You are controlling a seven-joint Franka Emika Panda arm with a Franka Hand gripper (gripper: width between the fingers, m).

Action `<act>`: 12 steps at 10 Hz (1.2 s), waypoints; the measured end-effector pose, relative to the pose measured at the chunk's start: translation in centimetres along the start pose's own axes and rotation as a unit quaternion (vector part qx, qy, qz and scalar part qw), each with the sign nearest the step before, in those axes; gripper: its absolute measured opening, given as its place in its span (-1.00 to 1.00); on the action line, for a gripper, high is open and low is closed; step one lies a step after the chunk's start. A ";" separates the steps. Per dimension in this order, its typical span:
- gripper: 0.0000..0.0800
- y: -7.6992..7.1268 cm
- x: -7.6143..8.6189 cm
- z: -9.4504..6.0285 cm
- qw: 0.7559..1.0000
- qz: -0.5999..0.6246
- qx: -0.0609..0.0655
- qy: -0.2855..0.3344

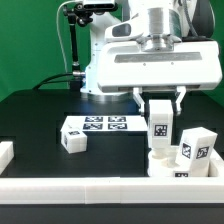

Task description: Assemble stool

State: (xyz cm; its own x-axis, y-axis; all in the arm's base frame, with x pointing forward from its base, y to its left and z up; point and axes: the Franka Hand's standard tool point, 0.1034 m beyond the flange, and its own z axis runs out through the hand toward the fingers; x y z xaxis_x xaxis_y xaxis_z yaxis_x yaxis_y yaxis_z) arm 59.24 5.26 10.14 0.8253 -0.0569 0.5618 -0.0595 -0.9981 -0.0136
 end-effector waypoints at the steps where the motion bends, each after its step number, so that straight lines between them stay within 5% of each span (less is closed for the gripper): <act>1: -0.15 0.0 0.0 0.1 1.000 0.000 0.000 -0.001; 12: -0.15 0.4 -0.6 1.0 1.000 -0.005 -0.004 0.005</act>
Offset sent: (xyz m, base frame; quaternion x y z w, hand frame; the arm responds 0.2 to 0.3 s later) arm 0.0111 0.0008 -0.0063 0.0141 0.0116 -0.0107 0.9998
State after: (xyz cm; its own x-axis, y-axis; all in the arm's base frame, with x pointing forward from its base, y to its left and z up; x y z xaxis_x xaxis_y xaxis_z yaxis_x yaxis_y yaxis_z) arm 59.31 4.87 8.96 0.8199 -0.0462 0.5706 -0.0560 -0.9984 -0.0004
